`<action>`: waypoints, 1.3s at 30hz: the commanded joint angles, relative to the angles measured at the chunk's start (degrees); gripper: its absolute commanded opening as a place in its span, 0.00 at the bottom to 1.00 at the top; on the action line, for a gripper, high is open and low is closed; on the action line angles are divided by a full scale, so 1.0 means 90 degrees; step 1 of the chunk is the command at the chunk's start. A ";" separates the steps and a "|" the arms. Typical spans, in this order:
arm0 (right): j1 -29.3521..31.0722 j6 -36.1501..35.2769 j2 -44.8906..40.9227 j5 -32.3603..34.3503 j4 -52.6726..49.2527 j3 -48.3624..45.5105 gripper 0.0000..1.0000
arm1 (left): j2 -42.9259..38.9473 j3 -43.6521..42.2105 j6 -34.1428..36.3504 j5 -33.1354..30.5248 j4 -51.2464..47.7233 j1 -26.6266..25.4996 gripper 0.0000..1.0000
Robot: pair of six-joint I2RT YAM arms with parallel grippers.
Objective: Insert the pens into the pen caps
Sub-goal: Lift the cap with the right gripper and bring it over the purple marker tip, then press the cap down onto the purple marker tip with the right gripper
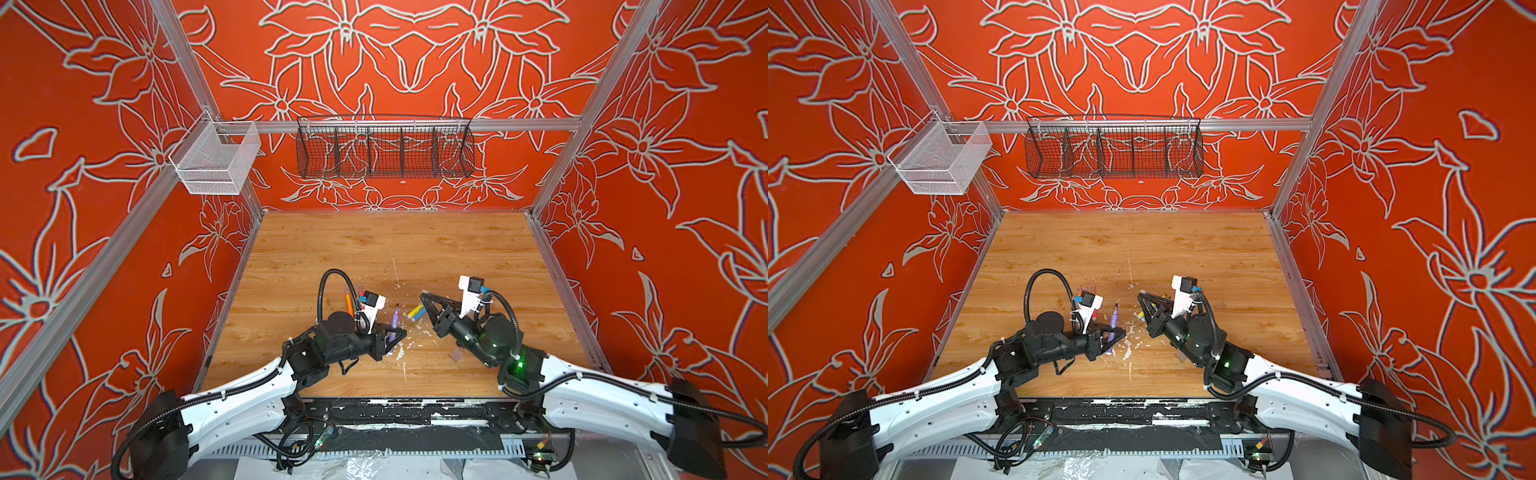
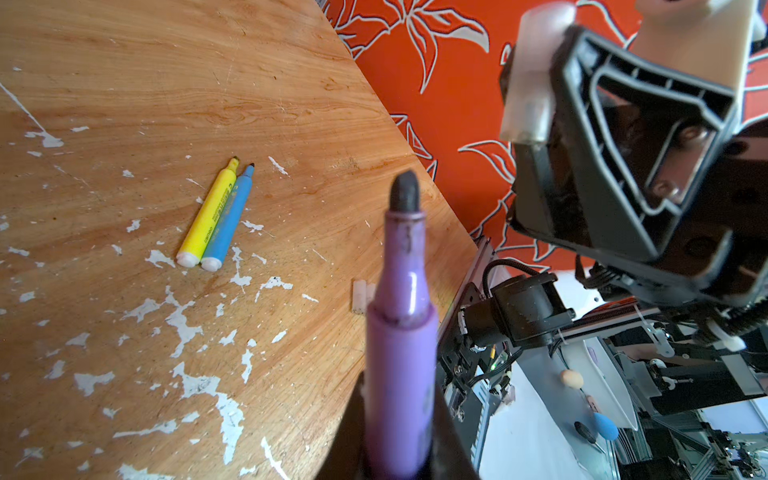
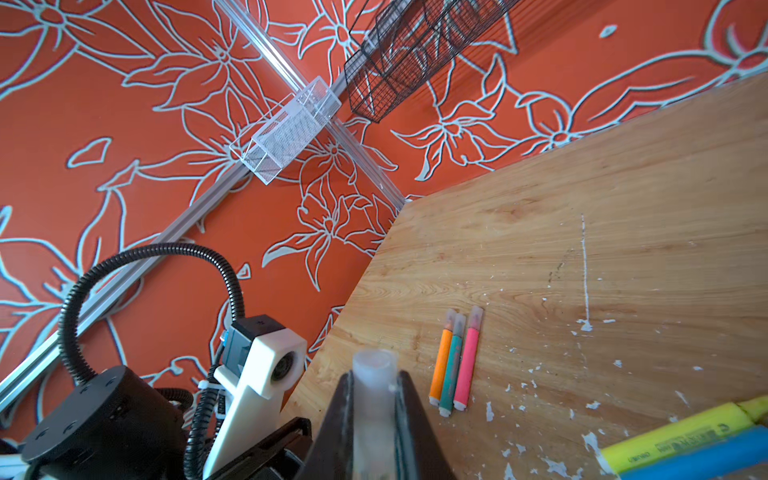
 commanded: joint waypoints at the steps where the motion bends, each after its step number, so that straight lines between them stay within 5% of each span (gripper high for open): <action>1: 0.0014 0.0164 0.0364 -0.0421 0.0646 0.0282 0.00 | 0.0064 0.0269 -0.0051 0.0096 0.0151 0.0017 0.00; 39: 0.0017 -0.0125 0.1347 -0.0367 0.0755 0.0796 0.00 | 0.0107 0.0292 -0.0096 0.0226 0.0288 0.0017 0.00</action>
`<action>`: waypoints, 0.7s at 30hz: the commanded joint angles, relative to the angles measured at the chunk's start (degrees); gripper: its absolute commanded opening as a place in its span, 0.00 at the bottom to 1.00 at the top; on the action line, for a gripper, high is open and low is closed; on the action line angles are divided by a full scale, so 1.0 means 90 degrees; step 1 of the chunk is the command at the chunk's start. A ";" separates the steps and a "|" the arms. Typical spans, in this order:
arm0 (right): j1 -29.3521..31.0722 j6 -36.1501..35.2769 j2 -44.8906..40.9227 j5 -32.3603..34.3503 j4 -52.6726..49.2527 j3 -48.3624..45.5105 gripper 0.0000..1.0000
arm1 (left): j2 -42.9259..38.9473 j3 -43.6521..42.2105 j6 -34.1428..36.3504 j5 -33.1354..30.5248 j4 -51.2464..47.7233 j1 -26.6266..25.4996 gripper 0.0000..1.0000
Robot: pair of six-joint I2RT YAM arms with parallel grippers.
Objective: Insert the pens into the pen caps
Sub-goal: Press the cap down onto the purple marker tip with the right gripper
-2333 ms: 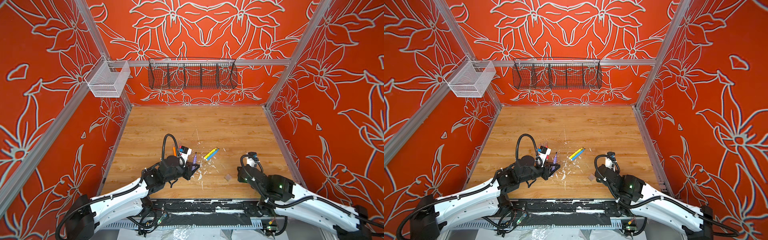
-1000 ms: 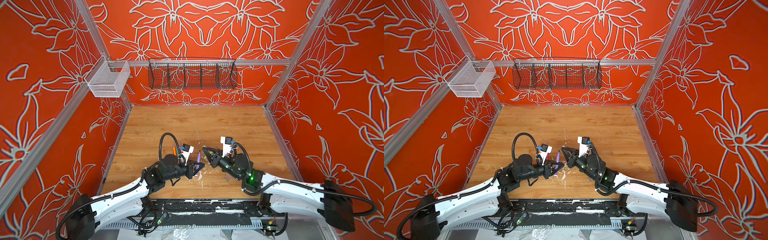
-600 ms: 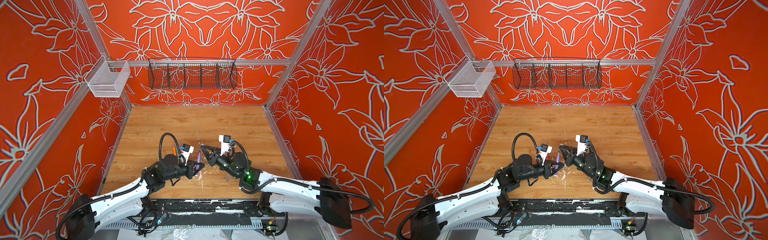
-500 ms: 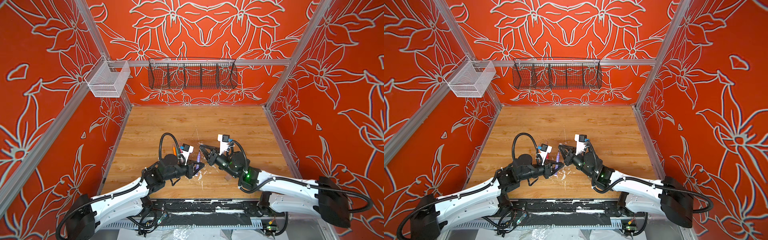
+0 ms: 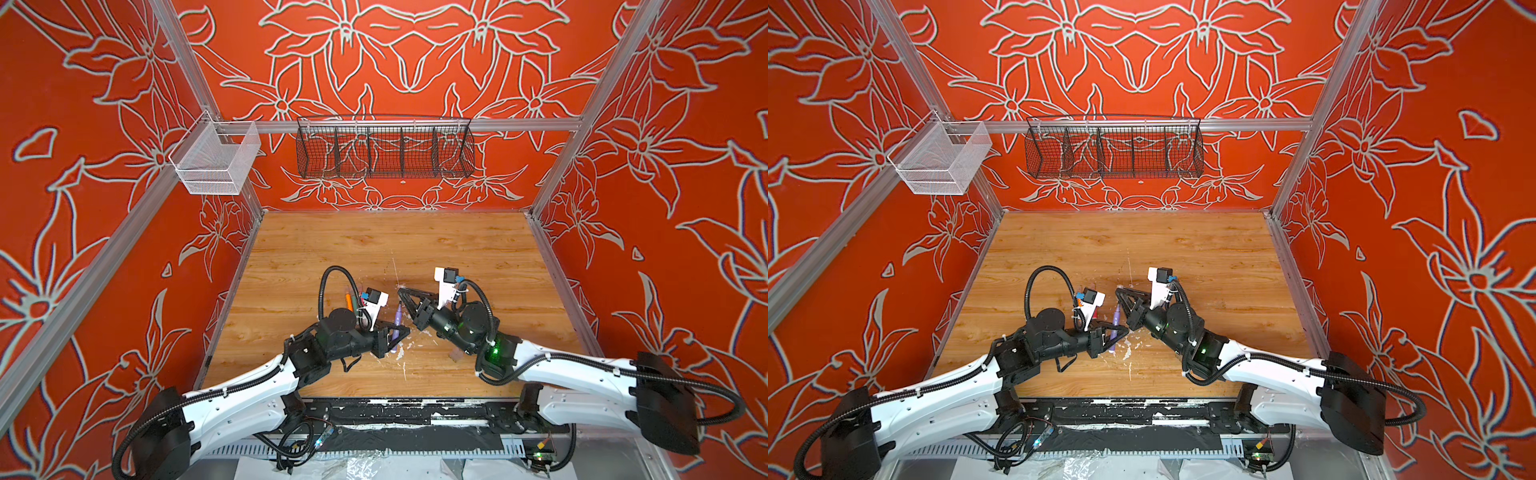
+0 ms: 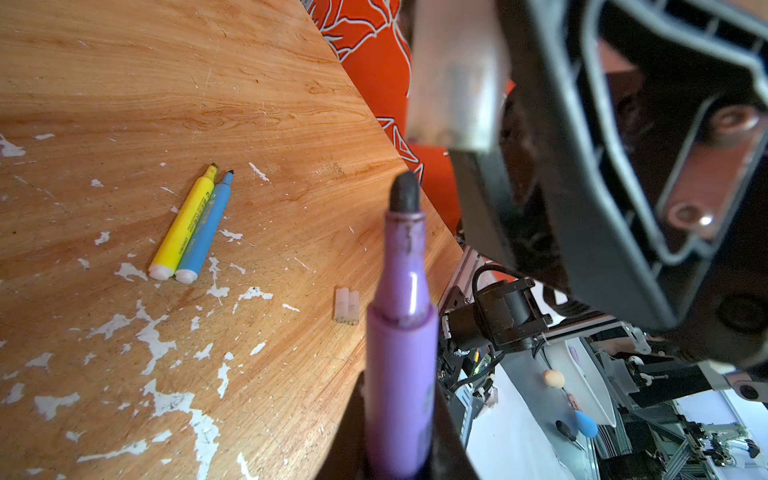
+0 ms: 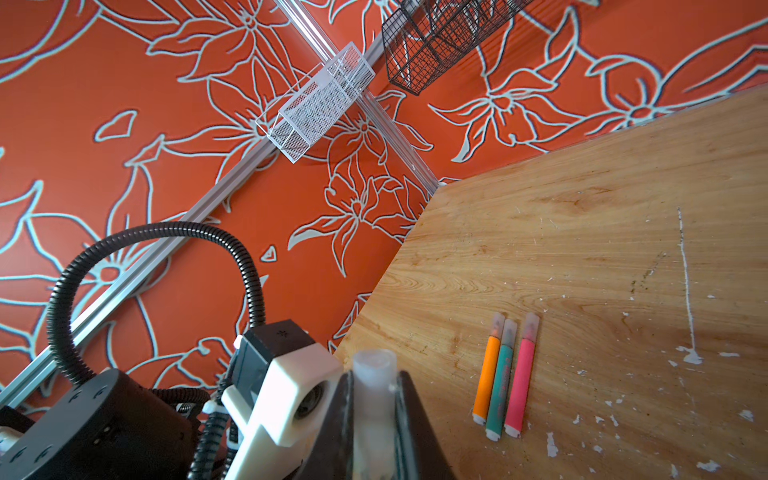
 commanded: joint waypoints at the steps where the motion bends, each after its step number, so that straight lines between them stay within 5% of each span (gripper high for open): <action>1: 0.0022 -0.0056 0.0067 0.0074 0.0152 0.0006 0.00 | 0.0002 0.0128 0.0055 0.0040 0.0191 0.0005 0.00; 21: 0.0077 0.0638 0.0295 -0.0538 0.0489 -0.0389 0.00 | 0.0070 0.0252 0.0149 -0.0248 0.0119 0.0007 0.00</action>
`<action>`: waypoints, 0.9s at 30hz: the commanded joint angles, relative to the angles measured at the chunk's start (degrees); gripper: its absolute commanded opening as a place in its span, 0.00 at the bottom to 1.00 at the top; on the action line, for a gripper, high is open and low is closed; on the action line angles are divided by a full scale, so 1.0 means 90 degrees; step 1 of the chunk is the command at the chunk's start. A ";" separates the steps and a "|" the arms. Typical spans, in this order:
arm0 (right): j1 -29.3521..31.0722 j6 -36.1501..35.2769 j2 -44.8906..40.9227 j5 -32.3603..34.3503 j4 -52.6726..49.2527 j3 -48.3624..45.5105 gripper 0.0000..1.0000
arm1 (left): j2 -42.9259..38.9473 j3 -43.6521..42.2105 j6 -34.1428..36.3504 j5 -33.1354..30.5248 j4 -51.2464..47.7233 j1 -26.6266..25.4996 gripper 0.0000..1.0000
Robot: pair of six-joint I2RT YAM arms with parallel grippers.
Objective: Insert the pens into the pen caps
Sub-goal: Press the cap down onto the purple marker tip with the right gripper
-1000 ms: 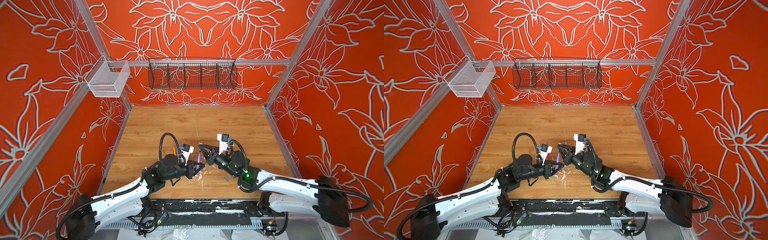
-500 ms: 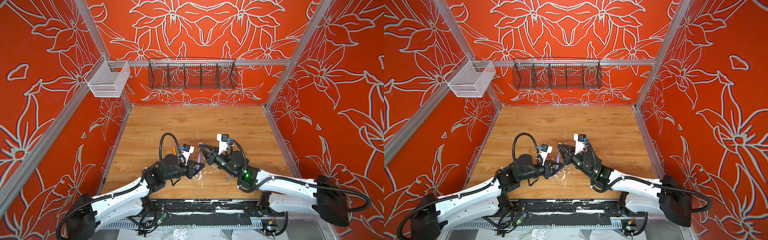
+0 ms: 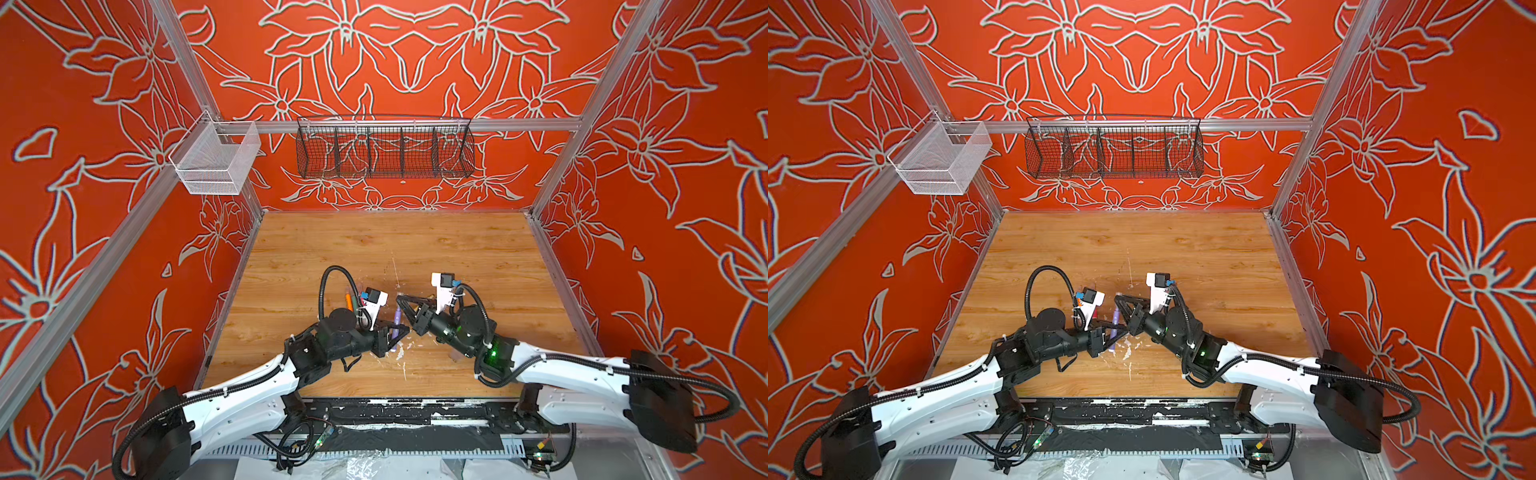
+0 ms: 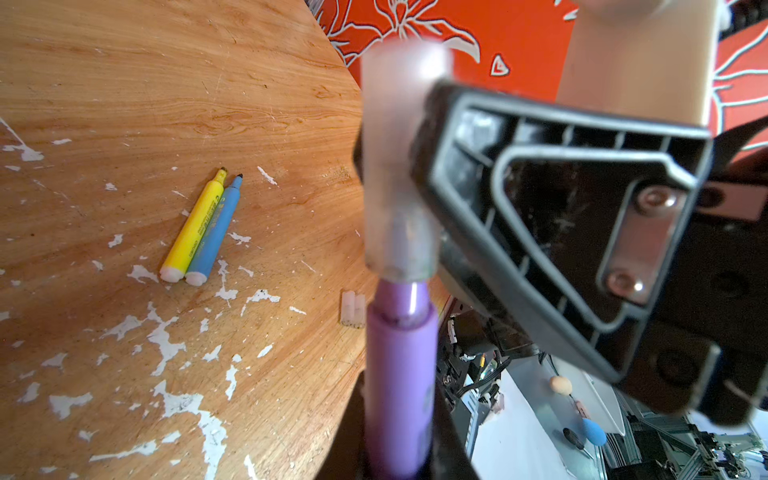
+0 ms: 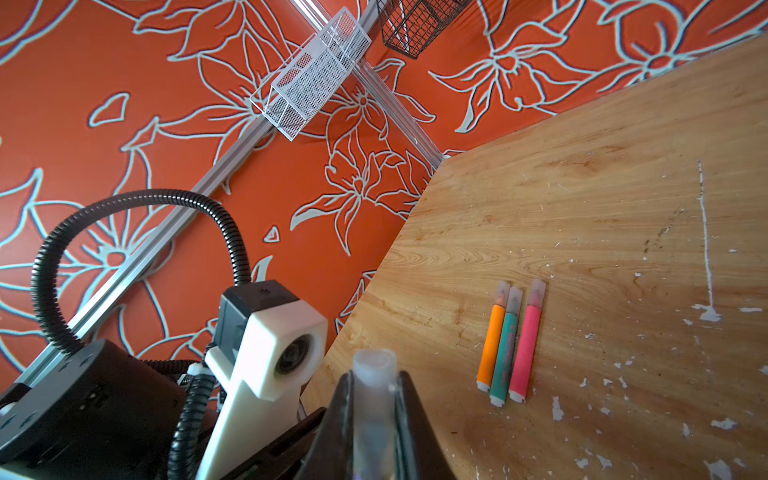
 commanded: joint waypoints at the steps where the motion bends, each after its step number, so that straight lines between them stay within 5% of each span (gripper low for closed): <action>1: 0.0080 0.0244 0.0182 -0.0204 0.0298 -0.0088 0.00 | 0.0041 0.0272 0.0168 -0.0168 0.0086 0.0005 0.00; 9: 0.0632 0.0485 0.0175 0.0368 0.0252 -0.0344 0.00 | 0.0108 0.0419 0.0375 -0.1119 -0.0132 0.0031 0.00; 13: 0.0761 0.0592 0.0100 0.0456 0.0196 -0.0397 0.00 | 0.0139 0.0419 0.0365 -0.0914 0.0028 0.0073 0.00; 16: 0.0817 0.0510 -0.0031 0.0514 -0.0044 -0.0320 0.14 | 0.0129 0.0419 0.0397 -0.0885 -0.0003 0.0073 0.00; 21: 0.0815 0.0267 -0.0524 0.0885 -0.0563 -0.0341 0.52 | 0.0149 0.0311 0.0465 -0.0332 -0.0112 0.0073 0.00; 27: 0.0812 -0.0031 -0.1278 0.1117 -0.1522 -0.0182 0.71 | 0.0009 0.0074 0.0430 0.0351 -0.0304 0.0073 0.00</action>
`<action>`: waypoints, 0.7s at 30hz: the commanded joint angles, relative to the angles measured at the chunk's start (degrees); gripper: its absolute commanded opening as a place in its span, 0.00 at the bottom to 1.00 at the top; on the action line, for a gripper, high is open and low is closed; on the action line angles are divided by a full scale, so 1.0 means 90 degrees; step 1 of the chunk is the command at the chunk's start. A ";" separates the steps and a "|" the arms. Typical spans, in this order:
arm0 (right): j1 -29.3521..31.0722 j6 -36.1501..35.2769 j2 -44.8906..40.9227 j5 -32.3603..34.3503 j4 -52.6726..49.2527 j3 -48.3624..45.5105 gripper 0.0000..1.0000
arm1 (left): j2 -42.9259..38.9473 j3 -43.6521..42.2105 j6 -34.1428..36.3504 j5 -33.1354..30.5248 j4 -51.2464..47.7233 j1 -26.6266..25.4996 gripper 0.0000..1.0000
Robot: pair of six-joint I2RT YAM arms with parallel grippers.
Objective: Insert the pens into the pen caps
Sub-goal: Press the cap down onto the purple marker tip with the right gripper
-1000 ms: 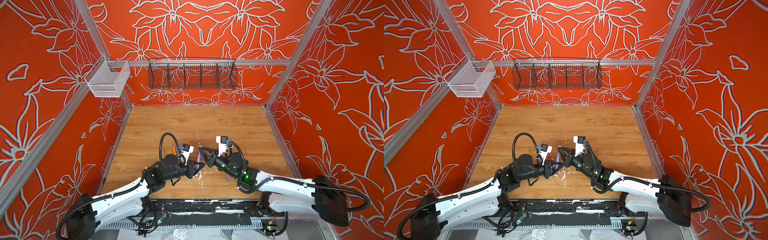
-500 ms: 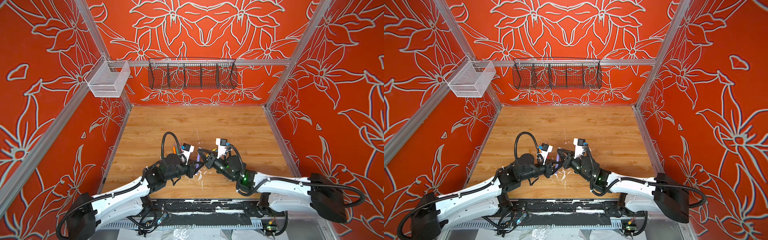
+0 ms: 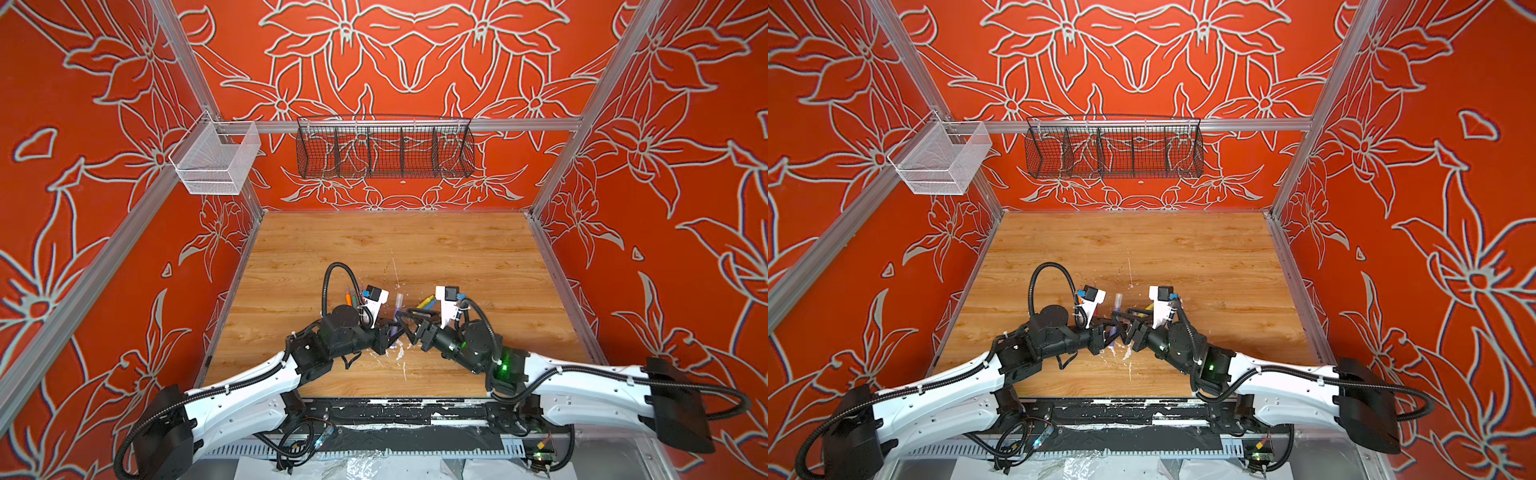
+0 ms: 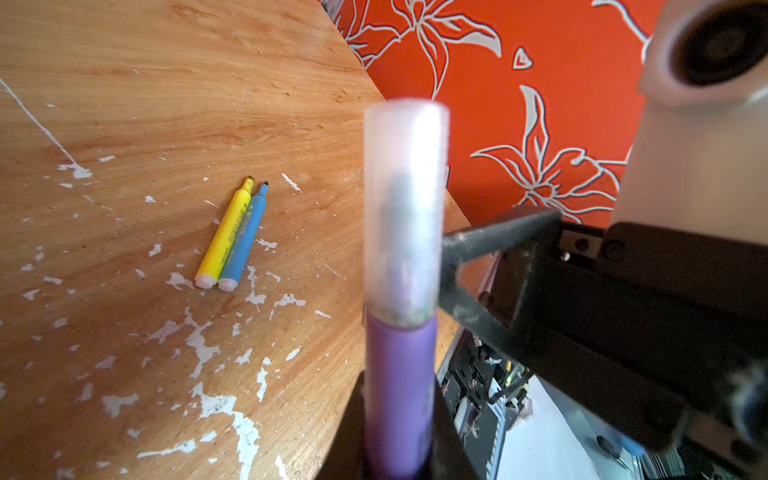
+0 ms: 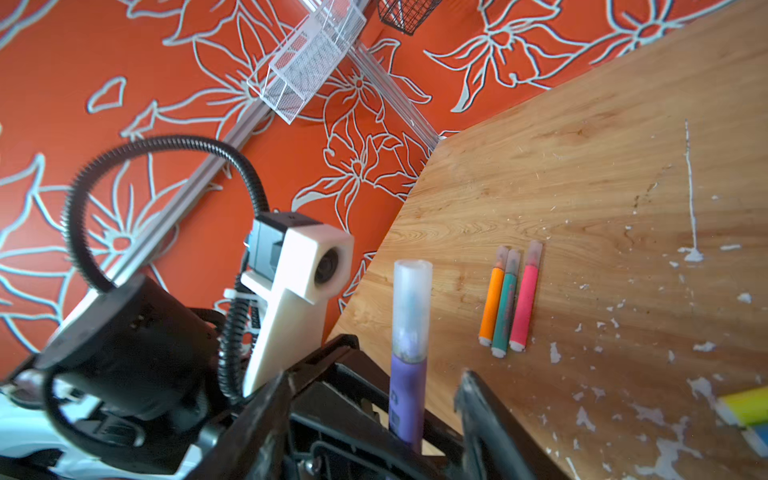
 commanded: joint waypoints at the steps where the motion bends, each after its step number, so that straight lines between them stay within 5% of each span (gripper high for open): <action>1: 0.0005 -0.0207 -0.0309 0.0228 -0.0529 0.0096 0.72 | -0.0165 -0.0145 0.0044 0.0411 0.0016 0.0003 0.00; 17: -0.0068 -0.0764 0.0050 0.0737 -0.1197 0.1030 0.71 | -0.0224 -0.0237 0.0212 0.0753 0.0106 0.0006 0.00; 21: -0.0335 -0.0446 0.0376 0.0508 -0.1625 0.1332 0.61 | -0.0190 -0.0184 0.0217 0.0714 0.0014 0.0002 0.00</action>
